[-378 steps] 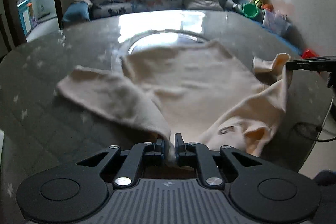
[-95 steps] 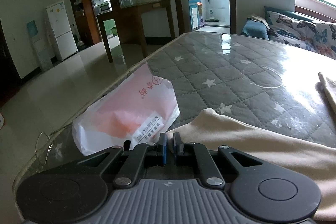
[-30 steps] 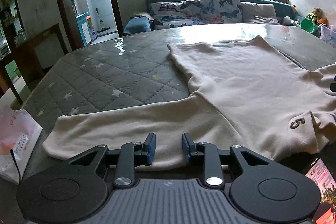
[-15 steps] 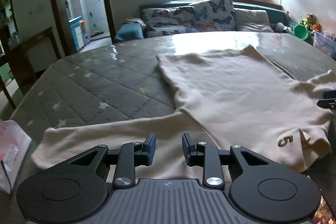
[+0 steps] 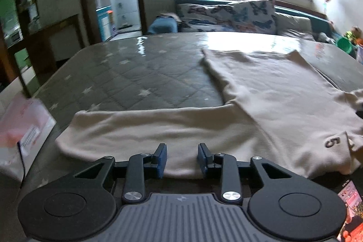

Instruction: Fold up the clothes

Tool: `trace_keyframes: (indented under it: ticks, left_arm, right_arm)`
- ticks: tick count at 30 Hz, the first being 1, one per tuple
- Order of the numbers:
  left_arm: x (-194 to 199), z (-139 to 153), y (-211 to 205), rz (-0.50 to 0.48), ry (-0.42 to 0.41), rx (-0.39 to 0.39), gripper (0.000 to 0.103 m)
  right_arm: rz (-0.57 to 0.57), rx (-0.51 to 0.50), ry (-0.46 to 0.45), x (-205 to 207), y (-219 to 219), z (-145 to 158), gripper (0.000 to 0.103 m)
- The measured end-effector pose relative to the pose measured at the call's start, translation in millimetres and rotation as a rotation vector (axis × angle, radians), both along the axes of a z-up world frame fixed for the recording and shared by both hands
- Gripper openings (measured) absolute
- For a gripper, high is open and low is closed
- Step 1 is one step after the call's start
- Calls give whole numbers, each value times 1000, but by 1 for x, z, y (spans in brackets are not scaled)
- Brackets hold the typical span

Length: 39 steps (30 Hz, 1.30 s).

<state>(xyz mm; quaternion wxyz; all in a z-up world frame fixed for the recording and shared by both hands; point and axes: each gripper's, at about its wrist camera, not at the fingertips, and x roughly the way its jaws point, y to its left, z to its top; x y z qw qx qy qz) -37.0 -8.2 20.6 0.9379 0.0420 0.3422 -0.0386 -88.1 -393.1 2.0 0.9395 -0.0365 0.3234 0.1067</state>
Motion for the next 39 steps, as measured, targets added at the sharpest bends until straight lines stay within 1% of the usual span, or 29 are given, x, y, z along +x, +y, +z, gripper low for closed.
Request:
trace_keyframes:
  ticks: [2,4,11,13,17,18,20,21,25,27,34,38,39]
  left_arm:
    - [-2,1,7,28,-12,-10,36]
    - [-4,2,13,57,-24,-21,37]
    - [-7,4,36,166,-57,-48,45]
    - [-7,5,43,196,-60,-52,45]
    - [-8,5,55,254,-66,-60,57]
    - [-9,5,58,269,-68,-63,59]
    - [-9,4,63,295,-67,-71,62]
    - [-10,4,66,309,-66,-76,66]
    - [-12,0,74,341,-71,-91,76]
    - [-13,-2,76,351,-72,-95,84]
    - [-14,-7,78,384,-72,-99,92]
    - [-14,-8,79,389,-70,-109,98]
    - [-14,-8,80,391,-69,-111,98]
  right_arm:
    - [-5,-3,-5,-1,0,-1,71]
    - [-12,0,-7,-2,-1,-2,83]
    - [-29,10,5,-1,-5,-5,90]
    - [-33,13,9,0,-5,-5,95]
    - [-38,21,21,2,-6,-7,101]
    - [-39,22,23,2,-6,-7,103]
    - [-39,21,26,3,-6,-7,103]
    - [-39,22,26,3,-6,-7,103]
    - [-40,25,28,3,-7,-8,103]
    - [-40,24,29,3,-6,-8,103]
    - [-41,23,30,3,-6,-7,103]
    - [-41,23,31,4,-5,-7,103]
    - [-41,24,31,4,-5,-7,103]
